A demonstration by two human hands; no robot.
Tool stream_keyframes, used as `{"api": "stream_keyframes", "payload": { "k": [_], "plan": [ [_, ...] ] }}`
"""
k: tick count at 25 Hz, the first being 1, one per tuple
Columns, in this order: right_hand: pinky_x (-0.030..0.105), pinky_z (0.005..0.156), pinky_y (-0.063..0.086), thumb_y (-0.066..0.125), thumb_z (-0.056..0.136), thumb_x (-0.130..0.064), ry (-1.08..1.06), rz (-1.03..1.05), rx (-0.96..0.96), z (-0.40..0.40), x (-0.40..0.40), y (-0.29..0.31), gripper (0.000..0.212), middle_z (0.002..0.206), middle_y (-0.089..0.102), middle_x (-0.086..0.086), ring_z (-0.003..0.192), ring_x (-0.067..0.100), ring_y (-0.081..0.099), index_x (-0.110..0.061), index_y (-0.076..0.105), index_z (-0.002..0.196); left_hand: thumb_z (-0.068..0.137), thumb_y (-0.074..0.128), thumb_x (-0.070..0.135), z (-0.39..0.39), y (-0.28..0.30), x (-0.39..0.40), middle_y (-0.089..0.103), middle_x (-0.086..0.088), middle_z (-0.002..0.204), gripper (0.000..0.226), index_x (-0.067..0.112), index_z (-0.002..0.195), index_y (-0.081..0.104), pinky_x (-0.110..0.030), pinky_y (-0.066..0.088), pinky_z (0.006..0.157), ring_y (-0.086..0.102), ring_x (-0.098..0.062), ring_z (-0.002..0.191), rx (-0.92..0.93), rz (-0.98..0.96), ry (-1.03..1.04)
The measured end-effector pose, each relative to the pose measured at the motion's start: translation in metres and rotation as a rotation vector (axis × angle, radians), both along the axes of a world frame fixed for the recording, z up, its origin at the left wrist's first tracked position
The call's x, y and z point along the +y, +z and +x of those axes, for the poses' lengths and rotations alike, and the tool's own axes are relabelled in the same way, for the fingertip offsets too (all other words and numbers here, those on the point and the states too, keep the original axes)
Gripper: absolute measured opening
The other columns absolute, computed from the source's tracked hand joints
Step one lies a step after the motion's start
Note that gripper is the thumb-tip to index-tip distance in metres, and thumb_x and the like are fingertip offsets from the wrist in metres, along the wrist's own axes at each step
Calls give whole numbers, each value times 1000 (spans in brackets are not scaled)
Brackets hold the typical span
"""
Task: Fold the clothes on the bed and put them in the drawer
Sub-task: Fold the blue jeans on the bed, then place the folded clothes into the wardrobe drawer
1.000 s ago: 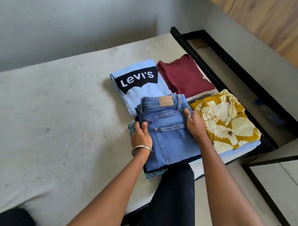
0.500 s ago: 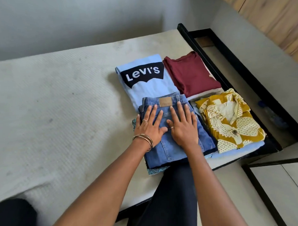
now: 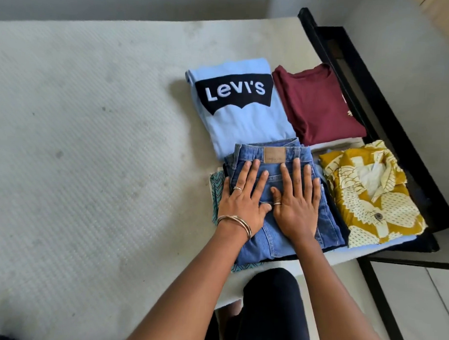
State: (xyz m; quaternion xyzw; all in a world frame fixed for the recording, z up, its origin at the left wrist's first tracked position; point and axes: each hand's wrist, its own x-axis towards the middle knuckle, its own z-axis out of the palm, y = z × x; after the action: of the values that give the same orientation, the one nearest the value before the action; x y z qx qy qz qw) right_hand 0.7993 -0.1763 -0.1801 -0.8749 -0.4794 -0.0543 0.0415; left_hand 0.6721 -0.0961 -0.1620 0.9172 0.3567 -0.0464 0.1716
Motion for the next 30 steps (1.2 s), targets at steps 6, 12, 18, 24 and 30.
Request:
{"api": "stream_keyframes", "payload": {
  "k": [6, 12, 18, 24, 30],
  "plan": [
    [61, 119, 2, 40, 101, -25, -102, -476, 283, -43, 17, 86, 65, 165, 0, 7, 152, 27, -2, -16, 9, 157, 96, 50, 26, -49, 78, 9, -16, 4, 160, 77, 22, 154, 0, -58, 10, 115, -10, -23, 149, 376, -266, -202],
    [60, 108, 23, 51, 99, -29, -261, -314, 560, -115, -41, 225, 49, 149, 37, 6, 139, 31, 25, -25, 37, 146, 96, 47, 27, -139, 200, -17, 39, -6, 144, 47, 21, 142, 38, -48, 36, 101, 45, -30, 129, 434, -319, -149],
    [50, 99, 34, 54, 99, -33, -477, -113, 638, -150, -116, 306, 34, 135, 52, 4, 129, 29, 40, -27, 55, 132, 97, 45, 27, -154, 305, -28, 48, -5, 135, 37, 21, 133, 47, -48, 37, 100, 45, -29, 126, 303, -108, -247],
    [41, 92, 33, 53, 99, -25, -464, 195, 531, -75, -152, 350, 28, 126, 59, 3, 122, 27, 48, -20, 61, 125, 94, 49, 24, -62, 346, -48, 56, -3, 122, 32, 24, 125, 55, -41, 39, 94, 49, -26, 120, 38, 186, -318],
    [45, 93, 39, 51, 99, -24, -347, 356, 281, 84, -169, 426, 29, 125, 59, 5, 116, 29, 50, -16, 60, 126, 83, 58, 11, 108, 418, -74, 66, -8, 103, 34, 19, 115, 65, -41, 45, 79, 59, -33, 100, -242, 354, -241]
  ]
}}
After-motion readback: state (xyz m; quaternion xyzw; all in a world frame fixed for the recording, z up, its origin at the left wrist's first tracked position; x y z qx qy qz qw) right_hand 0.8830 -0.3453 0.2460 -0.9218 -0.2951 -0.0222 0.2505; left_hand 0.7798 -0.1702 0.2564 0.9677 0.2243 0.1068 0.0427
